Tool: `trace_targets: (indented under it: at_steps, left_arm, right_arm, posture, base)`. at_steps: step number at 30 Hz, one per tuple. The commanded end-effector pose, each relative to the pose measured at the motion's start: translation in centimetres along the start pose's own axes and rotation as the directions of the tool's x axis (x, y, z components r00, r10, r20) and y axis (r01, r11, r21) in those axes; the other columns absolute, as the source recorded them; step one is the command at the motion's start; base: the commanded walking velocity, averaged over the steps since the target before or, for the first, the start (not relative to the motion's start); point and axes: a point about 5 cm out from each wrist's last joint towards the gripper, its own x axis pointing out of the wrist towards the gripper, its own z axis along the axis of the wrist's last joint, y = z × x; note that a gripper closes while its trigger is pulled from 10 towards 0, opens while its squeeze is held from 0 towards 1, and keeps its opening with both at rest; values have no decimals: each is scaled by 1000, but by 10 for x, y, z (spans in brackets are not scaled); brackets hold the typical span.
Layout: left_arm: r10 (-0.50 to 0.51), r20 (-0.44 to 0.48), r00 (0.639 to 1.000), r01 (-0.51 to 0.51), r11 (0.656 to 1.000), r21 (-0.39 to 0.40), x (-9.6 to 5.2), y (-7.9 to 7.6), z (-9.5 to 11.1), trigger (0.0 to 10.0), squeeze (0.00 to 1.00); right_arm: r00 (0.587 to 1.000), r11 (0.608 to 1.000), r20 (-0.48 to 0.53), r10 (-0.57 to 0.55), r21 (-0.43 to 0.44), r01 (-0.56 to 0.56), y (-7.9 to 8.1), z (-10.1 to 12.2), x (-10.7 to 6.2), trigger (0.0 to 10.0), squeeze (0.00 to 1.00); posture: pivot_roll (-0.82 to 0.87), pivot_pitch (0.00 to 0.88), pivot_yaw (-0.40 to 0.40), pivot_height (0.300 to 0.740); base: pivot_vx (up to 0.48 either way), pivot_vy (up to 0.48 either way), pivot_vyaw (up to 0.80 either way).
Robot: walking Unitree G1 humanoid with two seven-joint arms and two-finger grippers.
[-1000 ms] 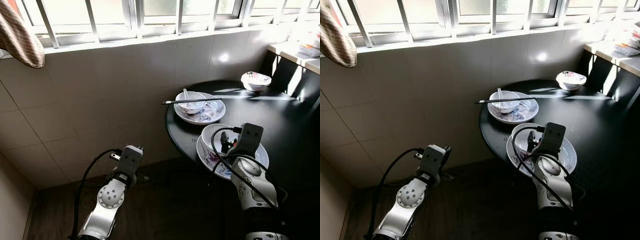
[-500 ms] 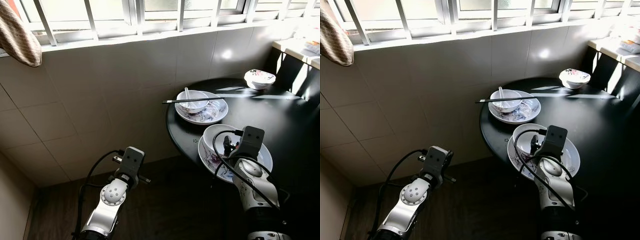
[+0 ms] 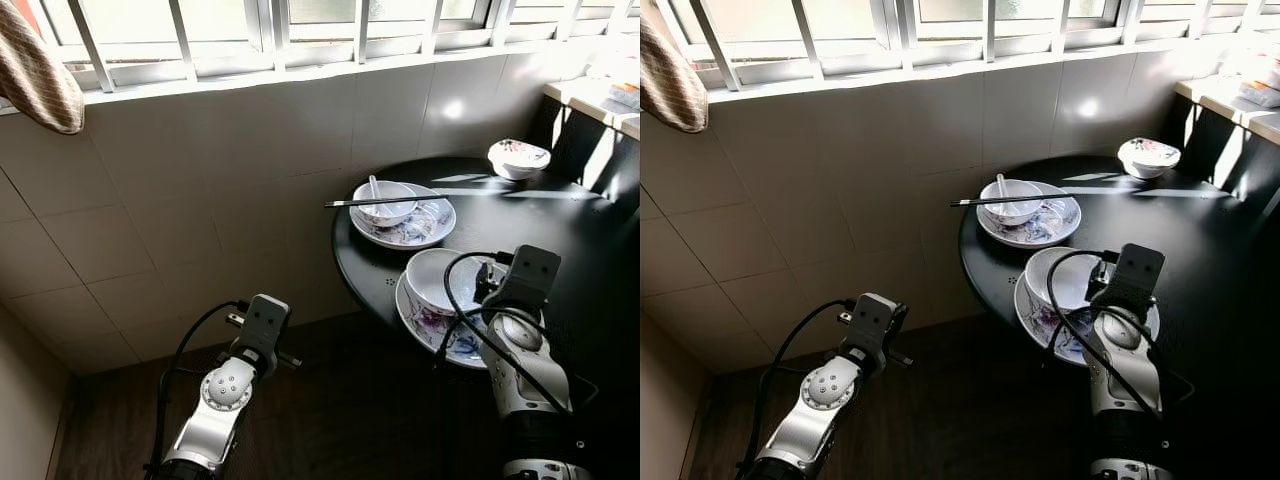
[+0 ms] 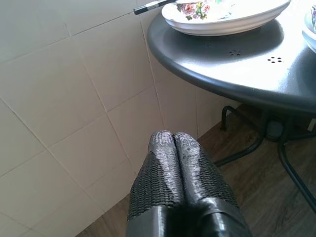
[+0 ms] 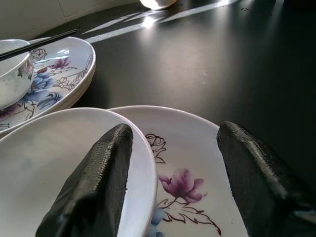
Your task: Kitchen organization
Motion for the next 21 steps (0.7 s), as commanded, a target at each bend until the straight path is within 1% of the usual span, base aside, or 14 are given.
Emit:
trace_targets:
  at_steps: [1, 4, 5, 6, 7, 8, 11, 13, 15, 21]
  left_arm:
    - [10, 2, 1000, -10, 1000, -10, 1, 3, 0, 10000, 0]
    - [8, 0, 1000, -8, 1000, -10, 1, 3, 0, 10000, 0]
    - [8, 0, 1000, -8, 1000, -10, 1, 3, 0, 10000, 0]
    - [8, 0, 1000, -8, 1000, -10, 1, 3, 0, 10000, 0]
    - [8, 0, 1000, -8, 1000, -10, 1, 3, 0, 10000, 0]
    - [7, 0, 1000, -7, 1000, -10, 1, 3, 0, 10000, 0]
    - [8, 0, 1000, -8, 1000, -10, 1, 3, 0, 10000, 0]
    - [8, 0, 1000, -8, 1000, -11, 1, 3, 0, 10000, 0]
    - [7, 0, 1000, -7, 1000, -11, 2, 3, -1, 10000, 0]
    - [6, 0, 1000, -6, 1000, -12, 2, 3, -1, 10000, 0]
  right_arm:
    - [999, 999, -42, 13, 47, -11, 4, -3, 1, 10000, 0]
    - [995, 995, -90, 46, 97, -37, 9, -8, 2, 10000, 0]
    - [995, 995, -90, 46, 97, -37, 9, -8, 2, 10000, 0]
    - [991, 991, -117, 66, 125, -51, 12, -11, 1, 10000, 0]
    - [991, 991, -117, 66, 125, -51, 12, -11, 1, 10000, 0]
    - [986, 987, -144, 84, 147, -63, 14, -15, 1, 10000, 0]
    - [980, 982, -171, 100, 177, -70, 16, -18, 1, 10000, 0]
    - [976, 978, -190, 106, 197, -68, 17, -20, 0, 10000, 0]
    - [966, 965, -235, 110, 259, -47, 17, -23, 1, 10000, 0]
    - [954, 940, -268, 132, 340, -34, 19, -21, 1, 10000, 0]
  posture:
    - [88, 0, 4, 740]
    - [89, 0, 4, 740]
    - [89, 0, 4, 740]
    - [90, 0, 4, 740]
    - [90, 0, 4, 740]
    - [91, 0, 3, 740]
    - [91, 0, 3, 740]
    - [91, 0, 2, 740]
    - [91, 0, 2, 740]
    - [91, 0, 2, 740]
  base:
    - [0, 0, 0]
    - [0, 0, 0]
    - [0, 0, 0]
    - [0, 0, 0]
    - [0, 0, 0]
    - [0, 0, 0]
    - [0, 0, 0]
    - [0, 0, 0]
    - [0, 0, 0]
    - [0, 0, 0]
